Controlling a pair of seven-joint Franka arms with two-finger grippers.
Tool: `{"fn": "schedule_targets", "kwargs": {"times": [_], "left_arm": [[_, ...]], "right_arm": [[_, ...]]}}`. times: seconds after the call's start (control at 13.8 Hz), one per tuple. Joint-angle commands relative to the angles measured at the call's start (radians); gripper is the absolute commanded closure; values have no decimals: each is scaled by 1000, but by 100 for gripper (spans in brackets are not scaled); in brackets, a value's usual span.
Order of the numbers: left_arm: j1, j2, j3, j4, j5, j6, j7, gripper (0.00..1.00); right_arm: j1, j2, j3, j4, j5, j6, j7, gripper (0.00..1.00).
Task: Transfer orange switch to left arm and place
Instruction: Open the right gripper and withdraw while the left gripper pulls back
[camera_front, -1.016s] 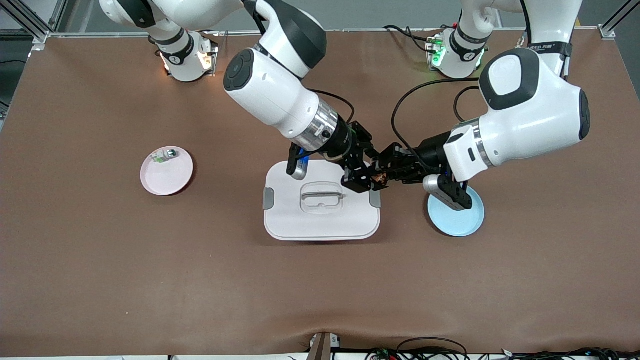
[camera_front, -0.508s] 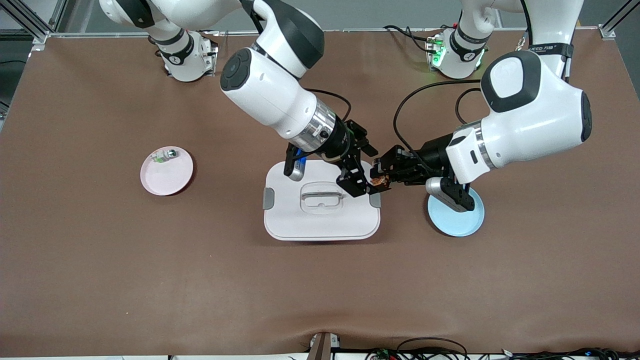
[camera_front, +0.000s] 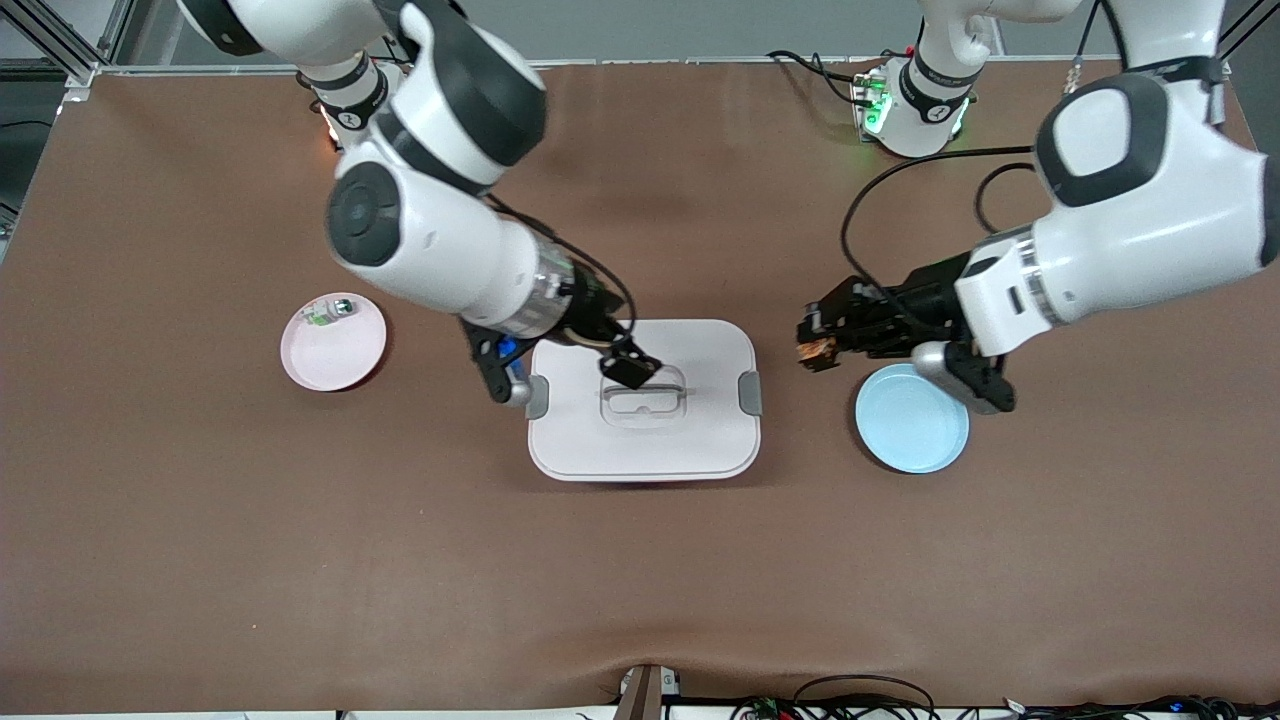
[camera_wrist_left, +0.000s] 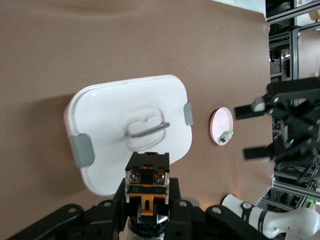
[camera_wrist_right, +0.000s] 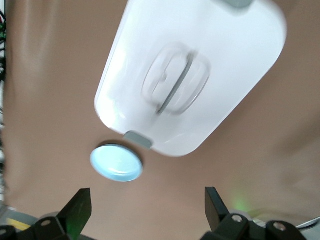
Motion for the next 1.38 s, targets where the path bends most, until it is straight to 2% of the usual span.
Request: {"fn": "schedule_targets", "kwargs": {"times": [0.0,0.29,0.51,0.87,1.02,1.31], "left_arm": [[51,-56,0,-9,65,-90,6,100],[83,-135,0,-49,237,-179,-2,100],[91,-204,4,-124,329,-220,-8,100],[182,-292,-2,-259,406,-226,-21,100],[185,-295,-2,-273,461,-226,-105,100],[183,-277,-3,-293,504,-205,-461,100]], "right_arm": [[-92,-48,8,-5,-15,-134,-247,0],[-206,-69,9,-5,-101,-288,-621,0],[-259,-72,9,-5,-237,-363,-893,0],[-348,-98,9,-5,-417,-436,-1273,0],[-405,-99,9,-6,-443,-467,-1381,0],[-473,-99,9,-6,-509,-539,-1496,0]]}}
